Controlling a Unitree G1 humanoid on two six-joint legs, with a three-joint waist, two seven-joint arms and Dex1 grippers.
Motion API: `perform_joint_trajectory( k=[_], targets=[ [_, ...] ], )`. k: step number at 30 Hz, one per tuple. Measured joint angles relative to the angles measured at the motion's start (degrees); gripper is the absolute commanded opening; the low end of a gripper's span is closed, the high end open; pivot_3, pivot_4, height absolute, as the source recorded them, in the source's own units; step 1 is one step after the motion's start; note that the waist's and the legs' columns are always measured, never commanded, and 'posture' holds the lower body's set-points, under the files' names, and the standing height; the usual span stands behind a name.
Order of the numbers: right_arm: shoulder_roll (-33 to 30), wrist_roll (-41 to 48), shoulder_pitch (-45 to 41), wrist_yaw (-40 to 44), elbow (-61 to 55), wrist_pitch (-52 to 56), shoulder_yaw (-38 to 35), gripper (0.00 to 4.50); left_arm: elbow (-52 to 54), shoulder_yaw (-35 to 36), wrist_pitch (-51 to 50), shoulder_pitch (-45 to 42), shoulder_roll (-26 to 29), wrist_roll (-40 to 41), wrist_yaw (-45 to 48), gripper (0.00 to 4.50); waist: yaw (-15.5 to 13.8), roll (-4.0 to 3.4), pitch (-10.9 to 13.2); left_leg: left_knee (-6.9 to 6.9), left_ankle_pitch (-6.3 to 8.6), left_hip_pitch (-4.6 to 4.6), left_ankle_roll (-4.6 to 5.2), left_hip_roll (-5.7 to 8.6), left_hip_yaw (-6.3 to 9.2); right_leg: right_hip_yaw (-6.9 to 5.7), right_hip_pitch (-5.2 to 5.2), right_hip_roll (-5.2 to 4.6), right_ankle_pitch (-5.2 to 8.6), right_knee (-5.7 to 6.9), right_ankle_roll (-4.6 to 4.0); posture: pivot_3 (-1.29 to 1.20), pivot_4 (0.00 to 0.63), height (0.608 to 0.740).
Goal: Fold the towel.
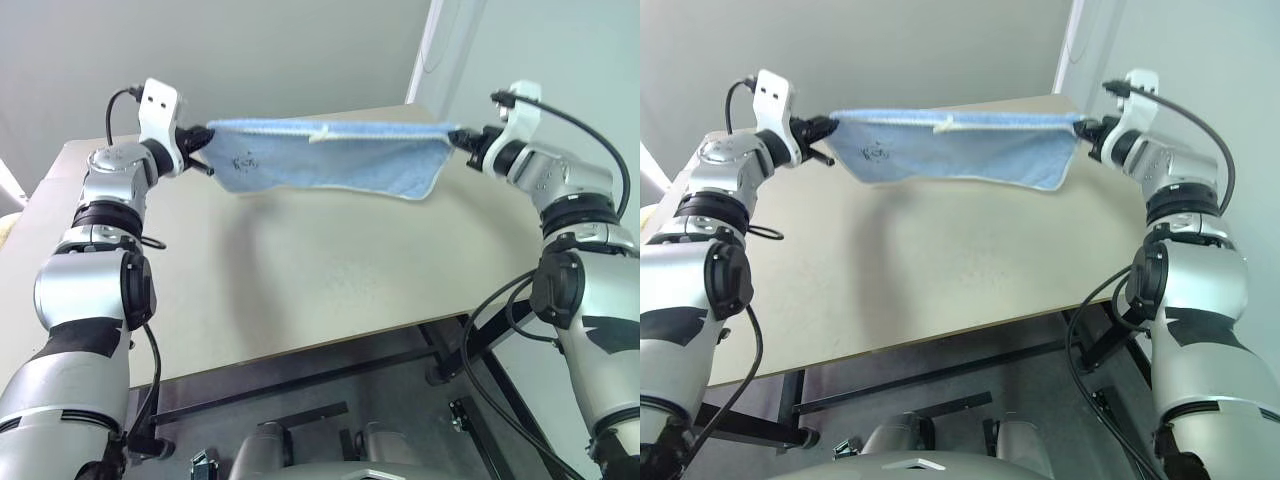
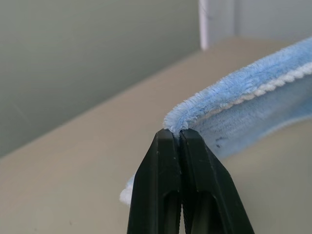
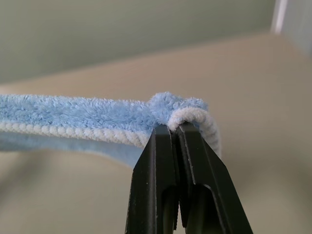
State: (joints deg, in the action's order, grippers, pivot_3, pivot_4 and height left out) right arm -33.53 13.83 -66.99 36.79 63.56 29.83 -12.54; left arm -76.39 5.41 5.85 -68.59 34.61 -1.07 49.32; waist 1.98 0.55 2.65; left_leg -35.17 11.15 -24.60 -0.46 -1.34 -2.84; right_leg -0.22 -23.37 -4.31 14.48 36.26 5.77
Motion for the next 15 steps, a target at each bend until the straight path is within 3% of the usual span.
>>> perform_joint_trajectory(
  k=[4, 9, 15],
  targets=[
    [0.03, 2.82, 11.43, 1.28, -13.71, 12.2, 0.05, 0.02, 0.43, -1.37, 0.53, 7.31, 1.85, -0.53, 10.33, 0.0, 0.49, 0.0, 0.0, -0.13, 0.0, -0.13, 0.0, -0.03, 0.03, 0.0, -0.15, -0.04, -0.01, 0.17, -0.01, 0.0, 0.0, 0.74],
    [1.46, 10.43, 29.76, -0.79, -43.86, 29.03, -1.87, 0.02, 7.91, -1.43, 1.88, 17.57, 7.45, 1.15, 18.46, 0.0, 0.74, 0.01, -0.02, -0.07, 0.0, 0.1, 0.0, -0.28, -0.01, 0.02, -0.17, -0.09, 0.05, 0.47, -0.1, 0.0, 0.0, 0.74],
    [0.67, 17.18, 44.72, -3.21, -64.14, 41.97, -4.71, 0.02, 17.48, -1.01, -1.7, 29.71, 11.88, 4.26, 23.8, 0.0, 0.23, 0.0, -0.01, -0.49, 0.04, 0.18, -0.07, -0.5, -0.05, -0.09, -0.05, -0.19, 0.29, 0.72, -0.58, 0.0, 0.0, 0.74]
  ],
)
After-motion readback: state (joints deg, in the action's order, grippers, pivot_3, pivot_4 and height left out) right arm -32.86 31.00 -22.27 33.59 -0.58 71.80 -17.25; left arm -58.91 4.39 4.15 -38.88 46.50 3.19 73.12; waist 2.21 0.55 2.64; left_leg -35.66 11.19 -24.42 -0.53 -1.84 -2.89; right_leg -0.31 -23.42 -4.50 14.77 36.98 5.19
